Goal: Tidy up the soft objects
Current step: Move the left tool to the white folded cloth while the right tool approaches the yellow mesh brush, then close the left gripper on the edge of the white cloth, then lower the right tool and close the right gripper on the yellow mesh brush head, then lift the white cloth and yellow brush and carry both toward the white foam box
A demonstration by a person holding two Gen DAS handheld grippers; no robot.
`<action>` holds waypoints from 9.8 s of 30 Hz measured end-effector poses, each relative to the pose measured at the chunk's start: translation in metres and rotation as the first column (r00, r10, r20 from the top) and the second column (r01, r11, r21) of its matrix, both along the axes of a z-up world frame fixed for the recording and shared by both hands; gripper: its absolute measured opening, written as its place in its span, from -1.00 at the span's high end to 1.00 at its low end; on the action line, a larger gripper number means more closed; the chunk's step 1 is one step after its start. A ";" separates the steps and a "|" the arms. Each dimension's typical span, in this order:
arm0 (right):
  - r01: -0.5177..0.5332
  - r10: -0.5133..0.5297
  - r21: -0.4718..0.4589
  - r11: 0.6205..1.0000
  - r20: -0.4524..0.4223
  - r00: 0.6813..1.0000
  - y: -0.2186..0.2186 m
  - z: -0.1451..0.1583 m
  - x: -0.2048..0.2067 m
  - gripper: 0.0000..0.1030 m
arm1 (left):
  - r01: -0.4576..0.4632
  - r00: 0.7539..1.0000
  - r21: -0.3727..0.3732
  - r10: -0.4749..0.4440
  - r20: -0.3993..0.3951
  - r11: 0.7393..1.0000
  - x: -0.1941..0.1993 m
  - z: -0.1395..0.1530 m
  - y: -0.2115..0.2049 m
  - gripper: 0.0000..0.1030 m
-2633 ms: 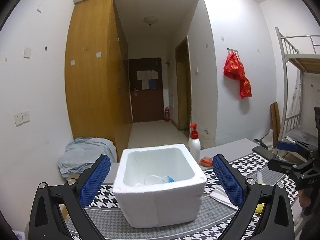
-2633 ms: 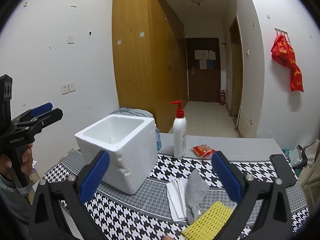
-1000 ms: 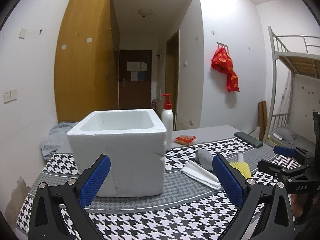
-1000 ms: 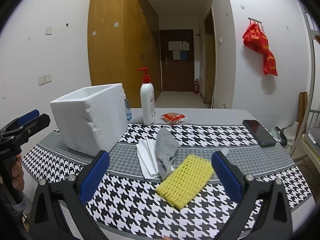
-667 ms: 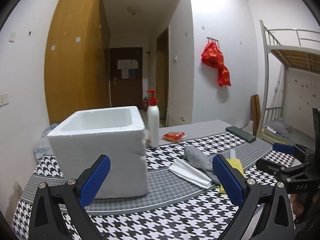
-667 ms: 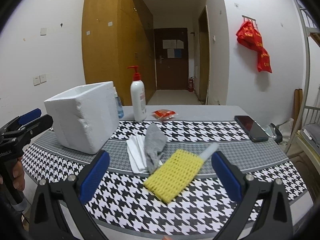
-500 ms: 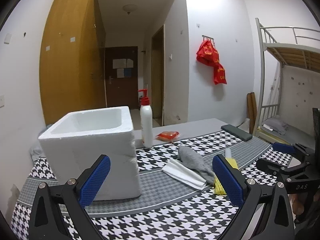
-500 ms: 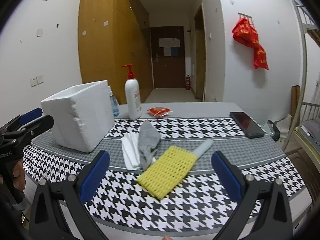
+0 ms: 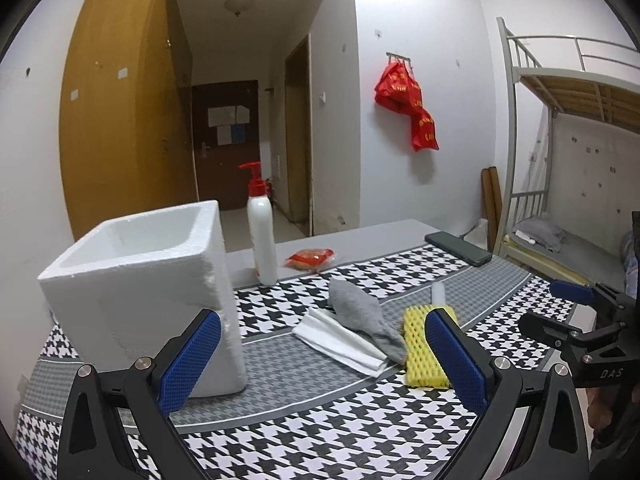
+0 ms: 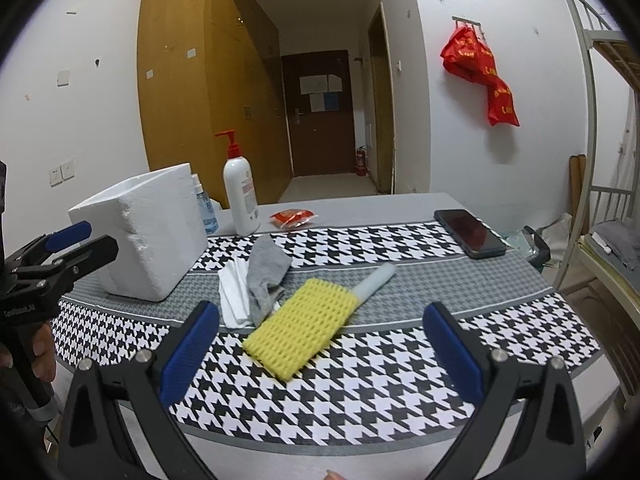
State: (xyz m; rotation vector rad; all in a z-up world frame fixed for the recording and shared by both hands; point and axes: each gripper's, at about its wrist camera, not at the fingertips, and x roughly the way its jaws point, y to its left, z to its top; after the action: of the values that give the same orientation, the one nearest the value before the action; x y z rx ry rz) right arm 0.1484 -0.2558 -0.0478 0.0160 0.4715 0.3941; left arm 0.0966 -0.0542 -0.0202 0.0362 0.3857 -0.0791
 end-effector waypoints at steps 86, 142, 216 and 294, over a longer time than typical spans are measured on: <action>-0.191 0.175 -0.069 0.979 -0.190 0.966 0.015 -0.037 0.061 -1.00 | -0.096 0.884 -0.042 0.066 -0.463 0.994 0.147 -0.086 -0.005 0.92; -0.191 0.168 -0.026 0.981 -0.368 0.914 0.041 -0.055 0.086 0.77 | -0.125 0.945 -0.040 0.107 -0.308 0.991 0.131 -0.057 0.012 0.93; -0.147 0.123 -0.045 0.988 -0.342 0.932 0.017 -0.047 0.063 0.63 | -0.106 0.880 0.018 0.102 -0.463 0.994 0.141 -0.084 0.002 0.80; -0.220 0.220 0.024 0.975 -0.013 0.975 0.098 0.054 0.022 0.63 | -0.146 0.988 -0.034 0.147 0.048 0.989 -0.004 0.054 0.082 0.80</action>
State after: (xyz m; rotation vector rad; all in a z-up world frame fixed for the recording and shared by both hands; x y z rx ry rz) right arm 0.1707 -0.1573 0.0060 -0.0120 0.4863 0.6175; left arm 0.0922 0.0274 0.0342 -0.0202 0.3353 0.0612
